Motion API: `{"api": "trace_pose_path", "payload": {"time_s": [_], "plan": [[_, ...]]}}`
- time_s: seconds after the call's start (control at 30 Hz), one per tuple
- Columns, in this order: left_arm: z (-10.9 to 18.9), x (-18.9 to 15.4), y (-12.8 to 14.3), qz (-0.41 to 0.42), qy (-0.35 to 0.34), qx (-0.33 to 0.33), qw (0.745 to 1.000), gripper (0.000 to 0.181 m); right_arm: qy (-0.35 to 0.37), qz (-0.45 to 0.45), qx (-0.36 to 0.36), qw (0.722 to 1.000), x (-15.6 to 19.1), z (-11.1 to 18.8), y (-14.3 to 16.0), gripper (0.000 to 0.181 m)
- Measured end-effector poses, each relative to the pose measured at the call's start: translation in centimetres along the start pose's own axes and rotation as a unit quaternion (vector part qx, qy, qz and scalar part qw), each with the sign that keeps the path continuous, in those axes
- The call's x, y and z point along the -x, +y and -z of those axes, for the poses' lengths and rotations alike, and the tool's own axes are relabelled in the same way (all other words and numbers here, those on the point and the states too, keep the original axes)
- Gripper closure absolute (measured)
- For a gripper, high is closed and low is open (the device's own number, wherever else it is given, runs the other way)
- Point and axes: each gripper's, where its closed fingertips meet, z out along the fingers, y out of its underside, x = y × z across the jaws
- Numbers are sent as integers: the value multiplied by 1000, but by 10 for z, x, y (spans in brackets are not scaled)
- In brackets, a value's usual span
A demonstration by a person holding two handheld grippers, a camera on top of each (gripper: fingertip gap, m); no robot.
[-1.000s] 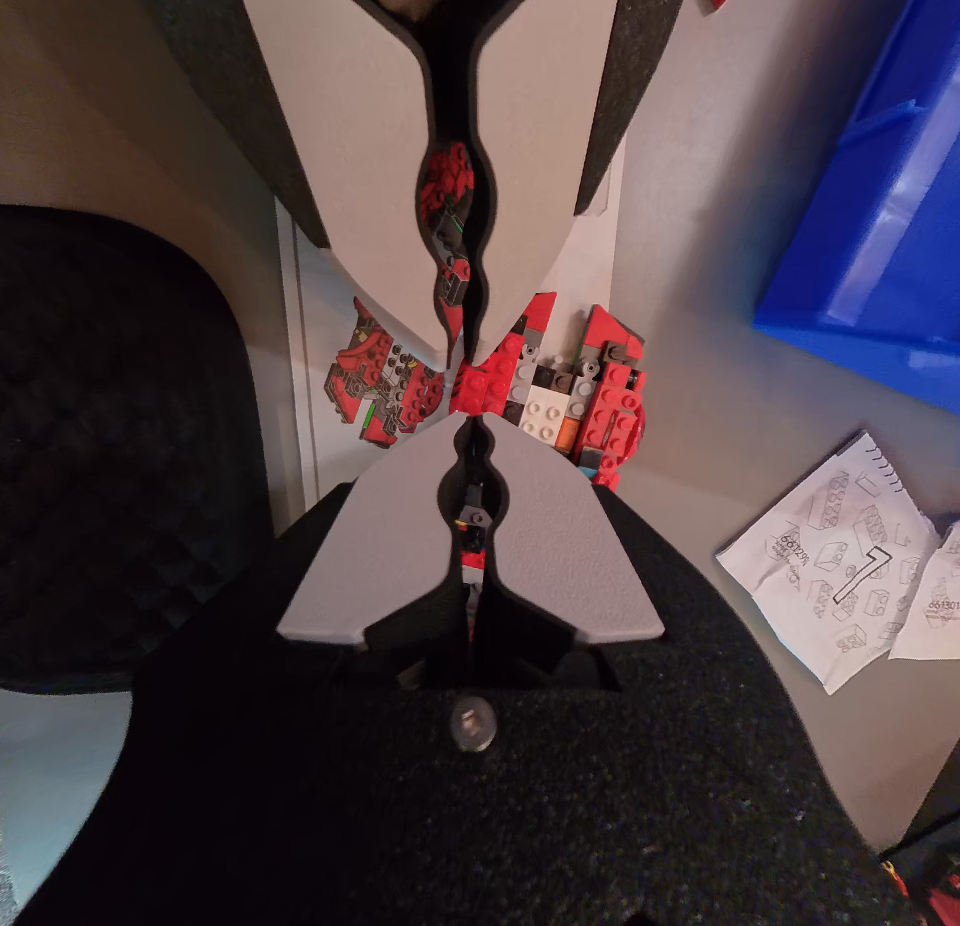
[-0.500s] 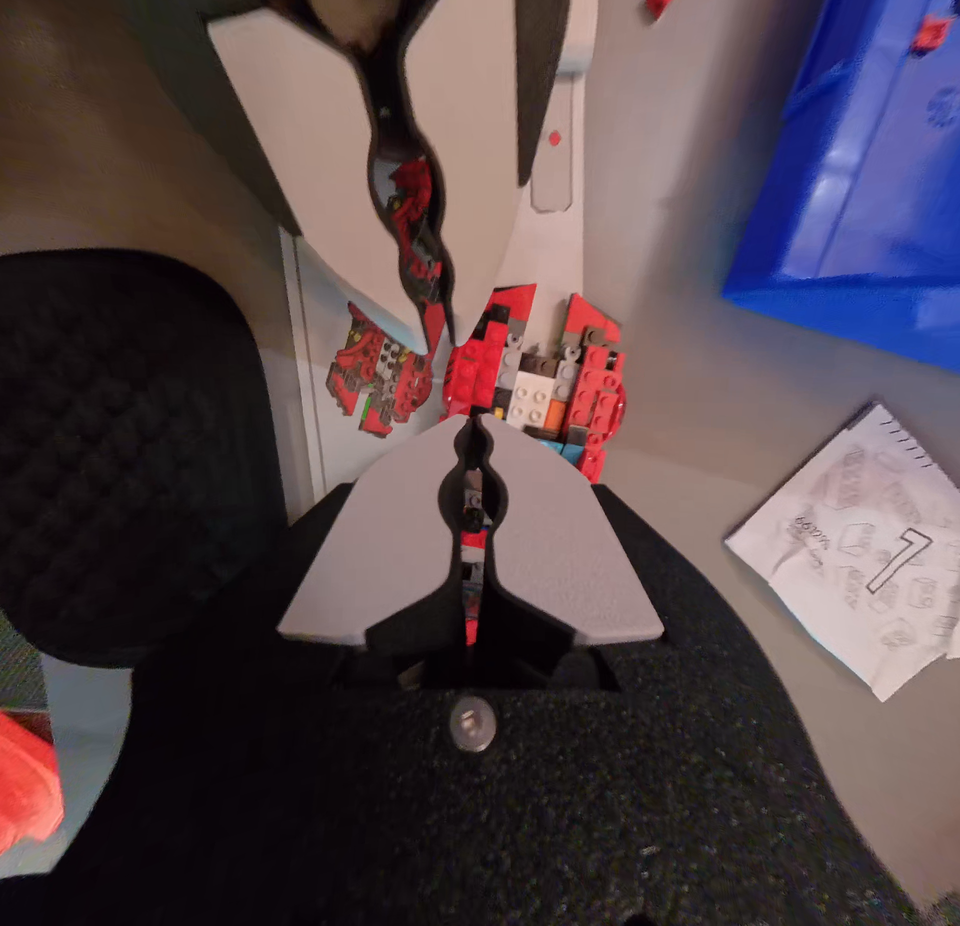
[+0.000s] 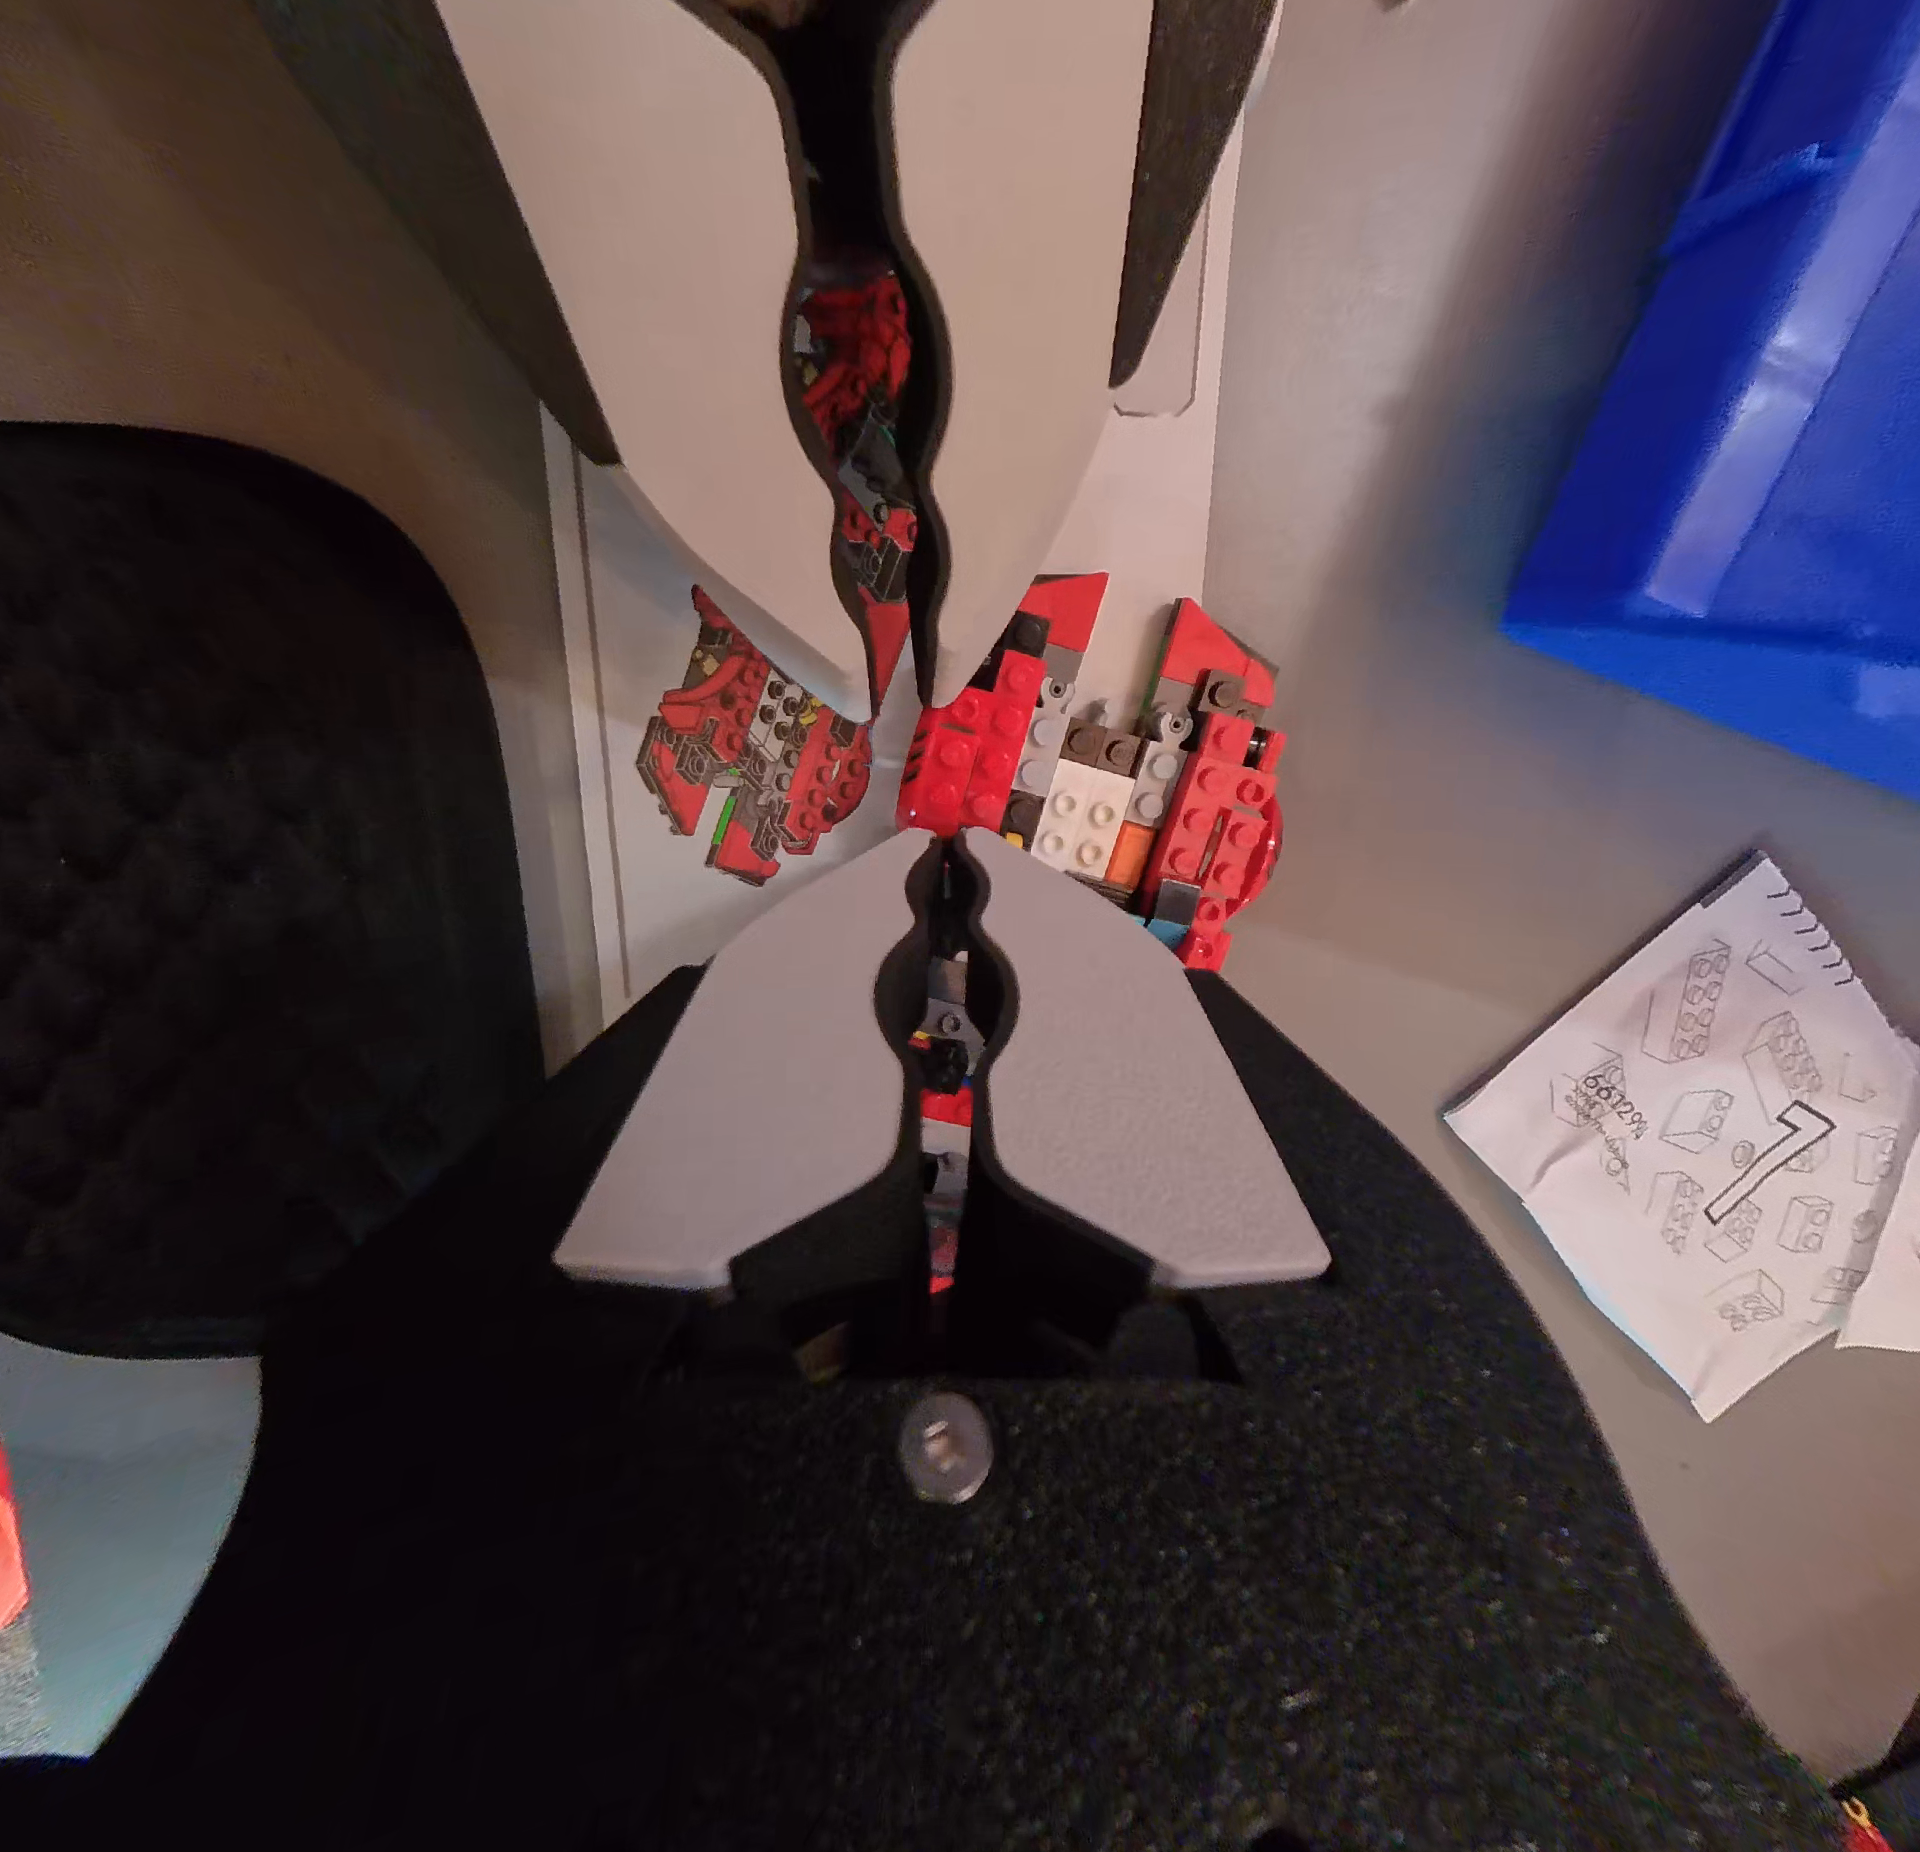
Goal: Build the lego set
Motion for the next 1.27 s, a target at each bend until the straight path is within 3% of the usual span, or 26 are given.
{"api": "trace_pose_path", "payload": {"time_s": [0.27,0.37,0.53,0.7,0.8,1.07,1.27], "plan": [[0,-1,0,0,4,0,1000,174,-9,-4,24,1000,1,-1,0,180],[11,-2,-7,10,18,-36,999,172,-9,-8,15,1000,0,2,1,179],[72,22,-16,62,-24,-107,992,168,-2,-40,-52,998,-1,18,-6,167],[158,75,19,112,-188,-116,969,163,12,-89,-137,987,-12,29,-46,157],[186,85,32,138,-221,-130,957,164,14,-110,-148,983,-23,16,-72,156],[174,73,45,122,-195,-127,965,164,36,-210,-120,970,-70,-48,-129,160],[174,65,43,112,-162,-146,969,164,37,-239,-80,967,-82,-71,-134,160]]}}
